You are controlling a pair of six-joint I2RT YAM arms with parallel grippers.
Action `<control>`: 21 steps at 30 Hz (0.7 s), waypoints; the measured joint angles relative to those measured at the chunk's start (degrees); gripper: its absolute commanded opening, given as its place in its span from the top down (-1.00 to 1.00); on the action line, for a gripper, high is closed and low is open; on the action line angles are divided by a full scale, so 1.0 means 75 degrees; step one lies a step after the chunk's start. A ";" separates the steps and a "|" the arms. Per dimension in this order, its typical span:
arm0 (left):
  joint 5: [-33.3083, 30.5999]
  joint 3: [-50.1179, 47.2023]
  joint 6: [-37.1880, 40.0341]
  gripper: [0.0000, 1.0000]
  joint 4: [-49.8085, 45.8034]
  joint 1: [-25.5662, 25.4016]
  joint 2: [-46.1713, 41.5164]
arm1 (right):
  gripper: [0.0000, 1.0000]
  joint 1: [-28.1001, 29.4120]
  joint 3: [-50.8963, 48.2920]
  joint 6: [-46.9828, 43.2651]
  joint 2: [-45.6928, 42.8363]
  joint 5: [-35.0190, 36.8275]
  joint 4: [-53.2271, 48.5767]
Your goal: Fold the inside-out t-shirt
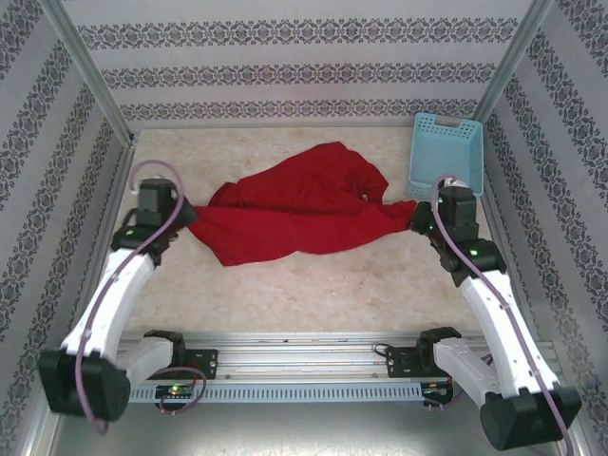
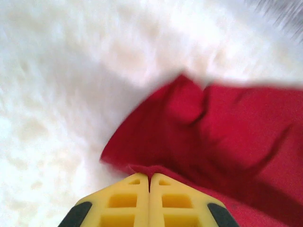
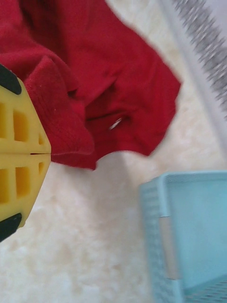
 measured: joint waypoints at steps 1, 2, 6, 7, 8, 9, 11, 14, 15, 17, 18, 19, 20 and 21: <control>-0.0093 0.0242 0.0017 1.00 -0.0032 0.0117 -0.0396 | 1.00 0.0000 0.0152 -0.0047 -0.0213 -0.0032 0.0003; -0.0157 0.0437 0.0020 1.00 -0.0073 0.0184 -0.0726 | 1.00 0.0000 0.0259 -0.0090 -0.0385 -0.0058 0.0006; -0.0321 0.0973 0.0146 1.00 -0.0268 0.0268 -0.1609 | 1.00 0.0000 0.0627 -0.0230 -0.1040 -0.0178 0.0032; -0.0341 0.1064 0.0189 1.00 -0.0315 0.0268 -0.1693 | 1.00 0.0000 0.0662 -0.0265 -0.1169 -0.0233 0.0073; -0.0347 0.1116 0.0224 1.00 -0.0329 0.0271 -0.1714 | 1.00 0.0000 0.0670 -0.0303 -0.1282 -0.0274 0.0131; -0.0370 0.1163 0.0268 1.00 -0.0353 0.0283 -0.1682 | 1.00 0.0000 0.0670 -0.0344 -0.1387 -0.0341 0.0210; -0.0434 0.1218 0.0338 1.00 -0.0452 0.0315 -0.1425 | 1.00 0.0000 0.0635 -0.0385 -0.1448 -0.0472 0.0440; -0.0589 0.1469 0.0382 1.00 -0.0816 0.0353 -0.0332 | 1.00 0.0000 0.0184 -0.0376 -0.1311 -0.0807 0.1116; -0.0635 0.1545 0.0388 1.00 -0.0883 0.0367 0.0175 | 1.00 0.0000 -0.0047 -0.0344 -0.1154 -0.0921 0.1323; -0.0656 0.1565 0.0391 1.00 -0.0944 0.0417 0.1169 | 1.00 0.0000 -0.0446 -0.0256 -0.0731 -0.1122 0.1609; -0.0624 0.1501 0.0391 1.00 -0.0976 0.0452 0.1682 | 1.00 0.0000 -0.0664 -0.0172 -0.0405 -0.1250 0.1775; -0.0560 0.1387 0.0391 1.00 -0.0976 0.0493 0.2063 | 1.00 0.0000 -0.0871 -0.0102 -0.0026 -0.1355 0.1897; -0.0481 0.1241 0.0391 1.00 -0.0979 0.0536 0.2355 | 1.00 0.0000 -0.1014 -0.0009 0.0283 -0.1437 0.1955; -0.0399 0.1099 0.0388 1.00 -0.0982 0.0577 0.2547 | 1.00 0.0000 -0.1172 0.0076 0.0644 -0.1518 0.2031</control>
